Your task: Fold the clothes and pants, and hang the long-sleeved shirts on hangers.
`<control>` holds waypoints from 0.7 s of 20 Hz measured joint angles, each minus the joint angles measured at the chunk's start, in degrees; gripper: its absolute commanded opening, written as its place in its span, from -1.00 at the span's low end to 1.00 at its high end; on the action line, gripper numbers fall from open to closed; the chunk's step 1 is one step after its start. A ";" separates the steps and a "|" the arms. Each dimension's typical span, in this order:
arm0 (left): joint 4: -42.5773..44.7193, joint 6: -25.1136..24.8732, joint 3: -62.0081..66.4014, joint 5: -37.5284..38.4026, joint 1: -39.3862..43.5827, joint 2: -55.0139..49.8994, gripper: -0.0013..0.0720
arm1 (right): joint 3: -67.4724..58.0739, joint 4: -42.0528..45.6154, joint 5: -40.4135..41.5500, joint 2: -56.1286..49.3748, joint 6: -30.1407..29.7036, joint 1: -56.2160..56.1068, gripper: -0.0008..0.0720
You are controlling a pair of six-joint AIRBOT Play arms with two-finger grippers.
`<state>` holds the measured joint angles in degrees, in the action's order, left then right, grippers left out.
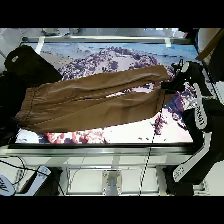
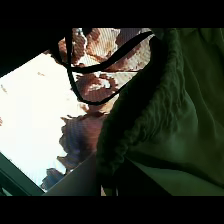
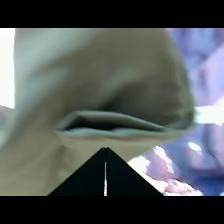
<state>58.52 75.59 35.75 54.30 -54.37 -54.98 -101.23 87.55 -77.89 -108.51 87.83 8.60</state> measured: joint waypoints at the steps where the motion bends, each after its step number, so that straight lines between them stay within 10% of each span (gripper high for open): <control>1: 0.00 0.00 0.00 0.00 -0.02 0.00 -0.90 | 0.00 0.24 -0.42 0.28 0.11 0.33 -0.29; 2: 0.00 0.00 -0.02 0.02 0.00 0.00 -0.90 | -0.07 -0.20 -0.37 0.48 0.11 0.48 0.33; 3: 0.00 0.00 0.00 0.00 -0.02 -0.02 -0.90 | -0.09 -1.68 -0.13 0.59 0.11 0.66 0.44; 14: 0.00 -0.02 0.00 0.00 0.00 0.00 -0.90 | -0.17 -5.44 3.80 -0.33 3.39 0.35 0.24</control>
<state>58.52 75.57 35.75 54.30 -54.37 -54.98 -101.41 82.11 -74.08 -108.84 91.22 8.95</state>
